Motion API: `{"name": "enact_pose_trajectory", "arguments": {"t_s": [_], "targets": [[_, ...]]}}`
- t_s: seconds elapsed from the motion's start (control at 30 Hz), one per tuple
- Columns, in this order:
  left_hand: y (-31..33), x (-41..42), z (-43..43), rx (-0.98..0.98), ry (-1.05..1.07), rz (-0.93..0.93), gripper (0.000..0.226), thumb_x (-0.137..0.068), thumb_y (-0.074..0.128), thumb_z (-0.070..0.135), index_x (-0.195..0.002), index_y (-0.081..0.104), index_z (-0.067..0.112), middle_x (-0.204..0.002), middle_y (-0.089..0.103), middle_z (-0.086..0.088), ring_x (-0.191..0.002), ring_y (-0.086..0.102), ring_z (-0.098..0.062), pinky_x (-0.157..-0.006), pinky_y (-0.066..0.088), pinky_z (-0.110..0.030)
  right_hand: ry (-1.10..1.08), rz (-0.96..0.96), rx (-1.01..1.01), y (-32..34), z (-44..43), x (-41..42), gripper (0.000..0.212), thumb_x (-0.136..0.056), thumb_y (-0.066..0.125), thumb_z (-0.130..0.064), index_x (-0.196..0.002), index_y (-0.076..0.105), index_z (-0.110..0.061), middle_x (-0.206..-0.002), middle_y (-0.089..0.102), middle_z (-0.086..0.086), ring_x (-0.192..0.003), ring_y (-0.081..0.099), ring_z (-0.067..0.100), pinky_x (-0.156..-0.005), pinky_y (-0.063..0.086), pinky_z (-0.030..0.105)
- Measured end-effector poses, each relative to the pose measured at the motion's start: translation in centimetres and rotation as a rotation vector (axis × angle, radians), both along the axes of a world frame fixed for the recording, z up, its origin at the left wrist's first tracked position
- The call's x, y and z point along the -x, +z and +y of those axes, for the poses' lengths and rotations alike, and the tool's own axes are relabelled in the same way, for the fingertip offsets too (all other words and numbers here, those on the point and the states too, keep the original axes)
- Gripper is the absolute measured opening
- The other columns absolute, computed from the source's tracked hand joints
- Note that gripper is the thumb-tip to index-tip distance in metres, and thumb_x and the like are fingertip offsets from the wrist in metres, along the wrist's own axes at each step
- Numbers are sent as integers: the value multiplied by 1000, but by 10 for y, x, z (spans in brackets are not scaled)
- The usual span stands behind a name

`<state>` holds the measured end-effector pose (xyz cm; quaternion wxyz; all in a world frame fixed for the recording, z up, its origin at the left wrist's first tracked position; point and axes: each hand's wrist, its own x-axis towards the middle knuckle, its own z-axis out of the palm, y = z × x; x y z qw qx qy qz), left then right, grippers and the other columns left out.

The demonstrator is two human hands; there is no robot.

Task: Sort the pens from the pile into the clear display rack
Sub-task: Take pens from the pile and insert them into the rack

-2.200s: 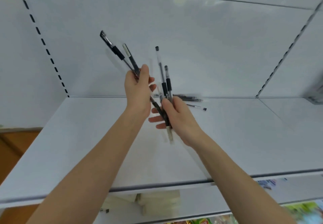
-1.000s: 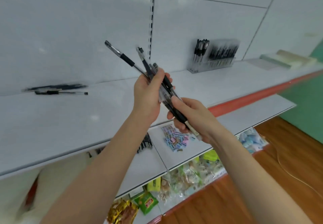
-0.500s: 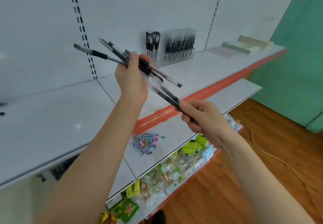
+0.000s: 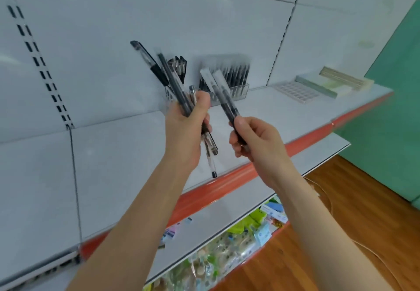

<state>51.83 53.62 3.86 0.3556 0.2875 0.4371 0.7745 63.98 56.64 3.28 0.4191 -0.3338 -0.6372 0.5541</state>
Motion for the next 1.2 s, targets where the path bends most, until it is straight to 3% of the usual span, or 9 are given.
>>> {"name": "enact_pose_trajectory", "arguments": {"t_s": [0.23,0.33,0.4,0.57,0.77,0.83,0.9,0.97,1.2], "targets": [[-5,-6,29,47,25,109,10,-83,65,8,-78,57,9,-70,52,-11,-47,42,-10,-45,38,-23,175,-174,-151,-4,42,-6,20,-92,52,-20,-79,61,-7,-60,65,-1,-47,53,8,-46,39,15],[-11,-4,43,106,93,167,10,-82,67,10,-81,62,1,-74,56,-17,-45,41,-11,-45,38,-23,313,-351,-253,-5,69,-6,26,-91,54,-25,-80,65,-5,-70,69,7,-61,63,16,-58,50,30],[-15,-5,52,148,148,205,20,-80,68,13,-87,62,-5,-69,53,-17,-45,42,-12,-45,38,-23,354,-429,-335,0,91,-7,24,-88,56,-30,-78,68,-11,-74,70,6,-66,63,14,-65,51,31],[-16,-19,80,174,271,209,9,-79,70,14,-77,61,11,-59,48,-7,-46,41,-12,-45,36,-23,308,-205,-333,32,153,-1,9,-85,61,-26,-88,64,-18,-71,68,-3,-61,63,6,-59,53,22],[-13,-32,97,174,389,188,10,-79,69,9,-79,60,10,-54,47,-2,-43,40,-10,-43,37,-21,631,-221,-464,47,189,24,10,-82,67,-17,-92,65,-19,-59,64,-11,-59,63,3,-59,52,18],[-15,-30,95,184,453,149,10,-79,70,10,-80,60,9,-59,51,-11,-43,41,-10,-43,37,-21,699,-241,-475,50,197,33,10,-81,68,-16,-86,64,-24,-62,67,-11,-63,65,6,-66,56,24],[-16,-27,92,187,514,96,10,-78,70,11,-79,60,10,-77,59,-29,-44,41,-10,-44,38,-21,674,-187,-444,56,210,43,11,-81,68,-12,-83,64,-22,-61,68,-8,-63,65,7,-69,58,27],[-15,-21,88,170,564,39,10,-79,68,10,-74,60,10,-87,60,-32,-44,41,-10,-45,37,-22,560,-91,-442,66,227,57,11,-82,66,-9,-84,63,-19,-63,68,-6,-62,65,8,-68,57,25],[-20,0,79,118,584,-81,10,-85,62,9,-92,57,3,-59,47,-1,-43,41,-8,-41,36,-19,258,-99,-689,74,270,115,9,-84,60,-12,-92,59,-12,-88,63,10,-72,65,18,-76,55,33]]}}
